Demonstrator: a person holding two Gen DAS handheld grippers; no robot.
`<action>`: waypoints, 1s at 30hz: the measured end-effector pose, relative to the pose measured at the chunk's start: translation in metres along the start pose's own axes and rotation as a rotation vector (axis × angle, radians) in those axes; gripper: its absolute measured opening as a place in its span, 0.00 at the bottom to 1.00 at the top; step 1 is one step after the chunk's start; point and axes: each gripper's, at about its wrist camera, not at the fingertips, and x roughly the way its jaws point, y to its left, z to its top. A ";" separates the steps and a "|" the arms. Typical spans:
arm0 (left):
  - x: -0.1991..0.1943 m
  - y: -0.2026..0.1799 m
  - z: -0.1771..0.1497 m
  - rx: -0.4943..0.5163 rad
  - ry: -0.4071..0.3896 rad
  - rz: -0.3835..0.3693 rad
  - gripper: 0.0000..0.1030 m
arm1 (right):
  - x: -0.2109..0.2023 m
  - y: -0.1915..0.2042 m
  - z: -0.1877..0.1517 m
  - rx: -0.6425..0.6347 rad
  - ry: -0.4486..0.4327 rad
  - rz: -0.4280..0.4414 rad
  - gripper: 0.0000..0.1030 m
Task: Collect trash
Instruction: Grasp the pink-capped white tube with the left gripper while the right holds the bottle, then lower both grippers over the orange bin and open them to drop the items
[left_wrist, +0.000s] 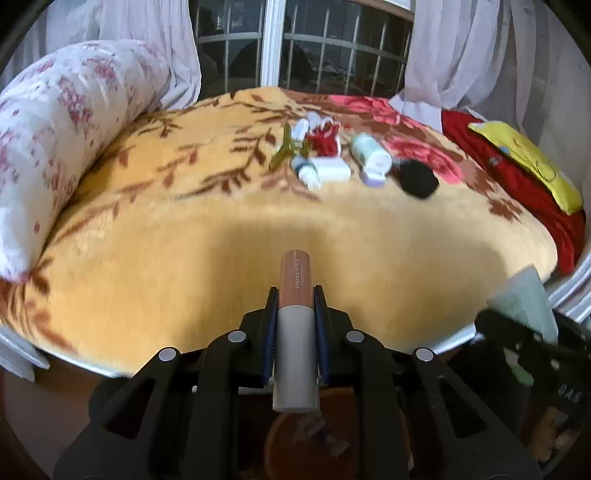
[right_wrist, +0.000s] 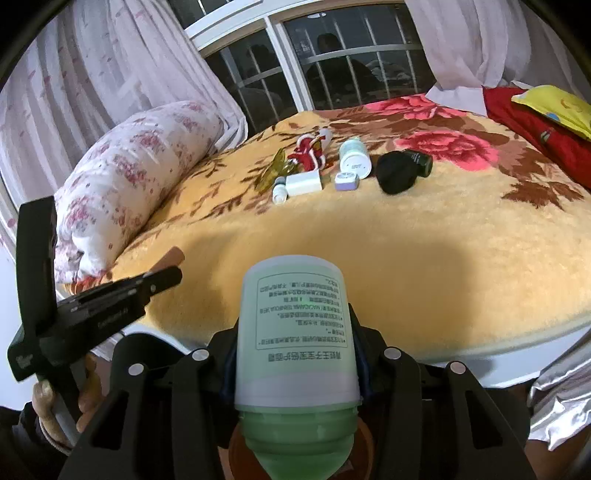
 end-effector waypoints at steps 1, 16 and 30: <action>-0.002 -0.001 -0.007 0.003 0.009 -0.003 0.17 | -0.002 0.003 -0.004 -0.006 0.004 -0.002 0.46; -0.014 -0.014 -0.088 0.061 0.111 -0.007 0.17 | -0.011 0.025 -0.073 -0.125 0.143 -0.022 0.46; 0.053 -0.016 -0.129 0.057 0.395 -0.032 0.17 | 0.032 0.001 -0.114 -0.054 0.319 -0.016 0.45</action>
